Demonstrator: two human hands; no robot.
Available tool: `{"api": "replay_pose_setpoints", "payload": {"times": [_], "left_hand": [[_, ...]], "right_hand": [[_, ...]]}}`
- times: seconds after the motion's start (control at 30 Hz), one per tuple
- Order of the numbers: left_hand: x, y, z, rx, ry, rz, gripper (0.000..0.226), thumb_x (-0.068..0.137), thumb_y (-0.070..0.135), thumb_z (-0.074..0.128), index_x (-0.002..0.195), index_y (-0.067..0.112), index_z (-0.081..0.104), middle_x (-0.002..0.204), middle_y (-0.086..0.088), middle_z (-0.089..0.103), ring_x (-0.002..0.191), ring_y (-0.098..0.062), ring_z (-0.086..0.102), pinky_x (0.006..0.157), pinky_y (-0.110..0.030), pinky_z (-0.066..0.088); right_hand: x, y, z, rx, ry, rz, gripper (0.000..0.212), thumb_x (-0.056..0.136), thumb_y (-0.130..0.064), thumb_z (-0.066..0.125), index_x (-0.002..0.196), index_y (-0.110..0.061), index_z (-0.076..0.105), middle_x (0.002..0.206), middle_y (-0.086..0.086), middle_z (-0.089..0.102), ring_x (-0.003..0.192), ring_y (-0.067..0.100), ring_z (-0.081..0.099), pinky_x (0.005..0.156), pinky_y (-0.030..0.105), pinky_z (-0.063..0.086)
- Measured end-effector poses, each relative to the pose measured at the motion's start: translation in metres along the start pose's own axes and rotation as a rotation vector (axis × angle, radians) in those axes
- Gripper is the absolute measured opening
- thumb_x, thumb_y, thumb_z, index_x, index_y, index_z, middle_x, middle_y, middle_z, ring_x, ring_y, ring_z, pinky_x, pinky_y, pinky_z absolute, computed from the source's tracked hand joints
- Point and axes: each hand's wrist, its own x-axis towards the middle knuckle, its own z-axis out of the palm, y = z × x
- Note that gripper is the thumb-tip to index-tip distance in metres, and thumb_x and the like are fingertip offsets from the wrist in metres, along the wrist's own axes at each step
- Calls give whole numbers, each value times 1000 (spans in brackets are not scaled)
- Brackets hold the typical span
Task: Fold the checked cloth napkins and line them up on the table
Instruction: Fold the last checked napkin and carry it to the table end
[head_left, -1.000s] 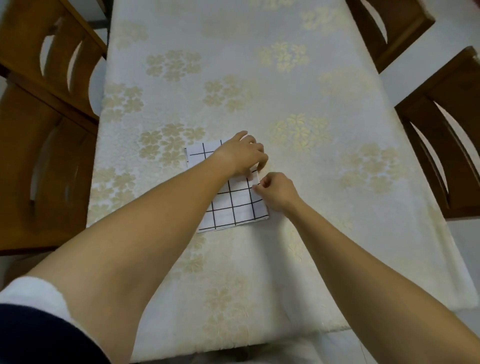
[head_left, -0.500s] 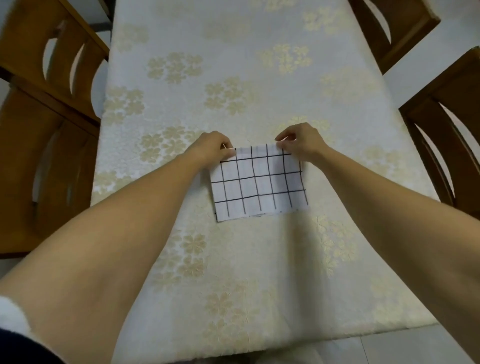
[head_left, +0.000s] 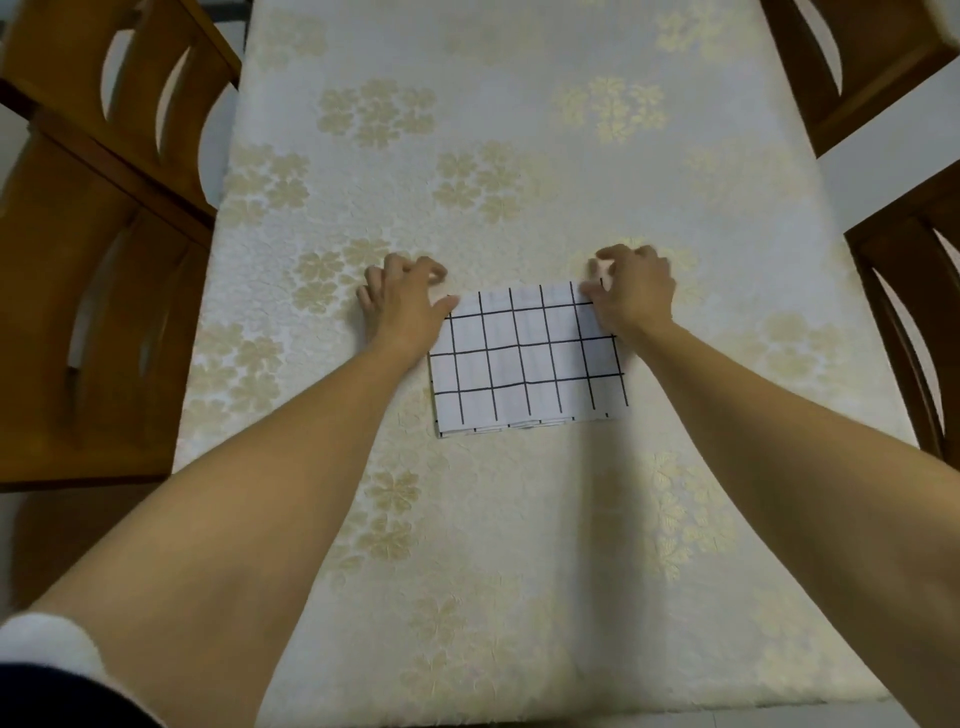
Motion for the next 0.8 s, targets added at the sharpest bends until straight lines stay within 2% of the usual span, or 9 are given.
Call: {"api": "replay_pose_setpoints", "payload": {"times": [0.07,0.13,0.2,0.23,0.33,0.4,0.5,0.6,0.8], "left_hand": [[-16,4,7,101,159,54,47,97,42,61,140,26,53,150,-5,40,139,-30,32,114,-42,25],[-32,16,18,70,180,138,51,103,36,51,151,21,43,162,-6,31,151,-30,21,125,-46,13],[-47,28,36,156,80,239,54,107,31,41,158,17,30,168,-6,20,156,-28,10,128,-44,2],[-53,31,46,232,19,267,57,108,31,37,161,15,22,170,-5,13,157,-27,4,128,-44,-2],[-60,23,67,361,-89,245,59,110,39,18,162,21,-3,171,3,-10,157,-23,-12,127,-45,-6],[-58,19,67,345,-89,228,58,108,44,9,162,29,-8,170,7,-14,156,-20,-15,127,-45,-6],[-58,17,63,337,-89,228,60,106,52,9,161,35,-8,170,7,-14,156,-20,-14,127,-46,-4],[-60,7,57,358,-95,207,65,103,62,7,160,37,-13,169,7,-17,156,-21,-15,127,-47,-4],[-59,-21,41,388,-105,168,70,102,62,0,159,28,-20,167,9,-24,155,-17,-18,126,-49,-6]], "right_hand": [[-13,-10,5,-174,136,-142,50,98,-32,59,144,-16,50,143,15,49,134,38,41,111,48,32],[-34,-24,18,-184,195,-368,51,103,-28,50,149,-9,44,151,18,45,141,40,37,118,53,27],[-58,-35,42,-205,60,-539,52,106,-26,36,154,-7,35,160,15,36,150,37,27,124,51,17],[-69,-38,54,-229,-33,-567,55,106,-28,27,157,-7,30,163,12,30,153,33,20,126,48,10],[-83,-29,73,-244,-174,-495,60,106,-36,11,162,-14,12,170,2,10,157,22,0,127,41,-3],[-82,-18,75,-297,-146,-454,59,108,-40,10,162,-19,2,170,-3,0,156,18,-9,126,40,-6],[-77,-8,67,-346,-154,-400,68,105,-56,9,162,-21,-7,168,-5,-15,154,18,-17,125,40,-10],[-73,6,54,-362,-141,-332,77,101,-67,9,161,-23,-10,168,-6,-16,154,18,-19,126,42,-9],[-68,30,30,-399,-186,-285,76,101,-66,6,160,-23,-13,168,-7,-18,154,17,-21,125,47,-10]]}}
